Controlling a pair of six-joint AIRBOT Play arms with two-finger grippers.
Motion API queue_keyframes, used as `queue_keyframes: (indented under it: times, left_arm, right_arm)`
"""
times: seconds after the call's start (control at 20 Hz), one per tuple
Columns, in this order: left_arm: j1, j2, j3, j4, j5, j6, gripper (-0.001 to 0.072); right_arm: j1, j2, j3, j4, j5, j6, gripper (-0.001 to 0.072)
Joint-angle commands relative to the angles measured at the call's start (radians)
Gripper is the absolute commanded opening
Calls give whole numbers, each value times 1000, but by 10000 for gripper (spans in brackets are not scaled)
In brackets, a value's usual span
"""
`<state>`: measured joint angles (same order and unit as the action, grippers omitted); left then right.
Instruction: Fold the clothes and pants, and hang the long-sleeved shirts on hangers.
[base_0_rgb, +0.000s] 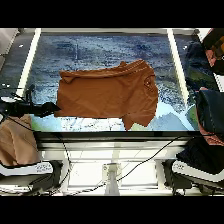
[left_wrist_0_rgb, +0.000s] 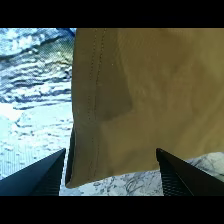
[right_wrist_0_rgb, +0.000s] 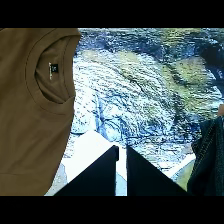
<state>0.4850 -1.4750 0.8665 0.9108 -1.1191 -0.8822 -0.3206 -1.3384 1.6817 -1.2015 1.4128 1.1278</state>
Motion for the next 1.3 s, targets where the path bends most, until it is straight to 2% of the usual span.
queue_keyframes:
  times: [0.0,0.1,0.4,0.85,1.15,1.25]
  left_arm:
    - [1,-7,0,5,-8,23,651]
    - [1,-6,2,8,-34,68,651]
    - [1,-6,18,144,-75,68,651]
    - [-2,-9,16,38,-74,106,650]
    - [-80,-9,16,30,-73,107,650]
    - [-110,-9,16,30,-61,131,638]
  right_arm:
    - [-9,4,0,-2,2,-19,81]
    - [-9,4,0,-2,2,-19,81]
    - [-9,4,0,0,2,-18,81]
    - [-9,4,0,25,1,-14,81]
    - [-9,4,0,27,1,-14,81]
    - [-9,4,0,27,1,-14,81]
